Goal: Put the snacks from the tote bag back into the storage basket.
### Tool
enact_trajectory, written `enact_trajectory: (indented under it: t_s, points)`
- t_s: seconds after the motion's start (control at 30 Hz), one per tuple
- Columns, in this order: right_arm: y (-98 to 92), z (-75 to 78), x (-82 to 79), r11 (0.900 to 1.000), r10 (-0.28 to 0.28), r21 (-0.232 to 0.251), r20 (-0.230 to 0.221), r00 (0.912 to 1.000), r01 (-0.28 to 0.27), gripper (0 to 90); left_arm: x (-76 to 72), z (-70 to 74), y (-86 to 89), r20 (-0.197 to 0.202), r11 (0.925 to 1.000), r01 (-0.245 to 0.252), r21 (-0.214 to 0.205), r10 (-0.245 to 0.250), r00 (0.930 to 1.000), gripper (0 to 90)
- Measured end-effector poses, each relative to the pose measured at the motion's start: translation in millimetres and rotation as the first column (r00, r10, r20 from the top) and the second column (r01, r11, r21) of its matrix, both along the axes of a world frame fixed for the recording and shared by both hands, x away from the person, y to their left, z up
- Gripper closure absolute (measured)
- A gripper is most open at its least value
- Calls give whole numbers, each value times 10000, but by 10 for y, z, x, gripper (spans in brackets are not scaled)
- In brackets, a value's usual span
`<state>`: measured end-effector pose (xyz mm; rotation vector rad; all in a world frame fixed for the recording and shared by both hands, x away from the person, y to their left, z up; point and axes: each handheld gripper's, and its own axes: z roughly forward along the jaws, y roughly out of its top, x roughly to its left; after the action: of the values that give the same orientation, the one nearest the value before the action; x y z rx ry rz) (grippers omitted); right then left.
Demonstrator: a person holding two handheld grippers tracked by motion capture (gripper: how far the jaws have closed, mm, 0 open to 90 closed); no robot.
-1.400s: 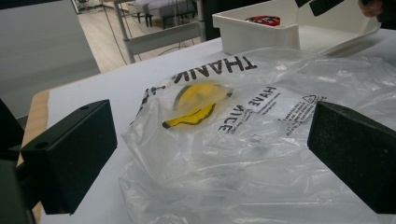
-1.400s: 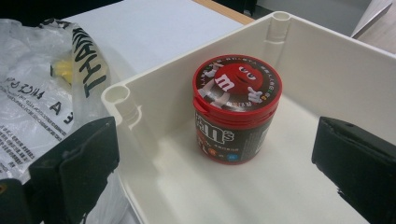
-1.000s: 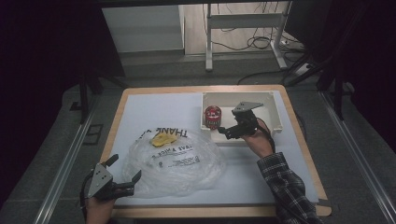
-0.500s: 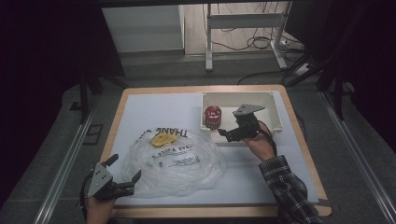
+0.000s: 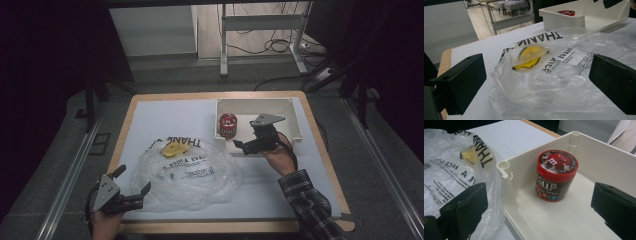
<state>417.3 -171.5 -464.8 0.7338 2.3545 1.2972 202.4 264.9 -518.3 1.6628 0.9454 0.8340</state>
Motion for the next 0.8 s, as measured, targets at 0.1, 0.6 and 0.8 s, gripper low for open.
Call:
enact_trajectory:
  t_s: [0.1,0.6,0.8]
  points:
    - [-6,11,-22,10000,-14,54,17,10000,14,10,0,0,0,5,10000,4,4,-4,10000,9]
    - [-40,55,-148,9999,-63,160,136,9999,61,12,-1,2,0,40,10000,8,-15,-8,10000,10]
    - [-47,38,-187,10000,-81,10,149,9999,81,13,0,3,1,46,10000,18,-29,-18,10000,9]
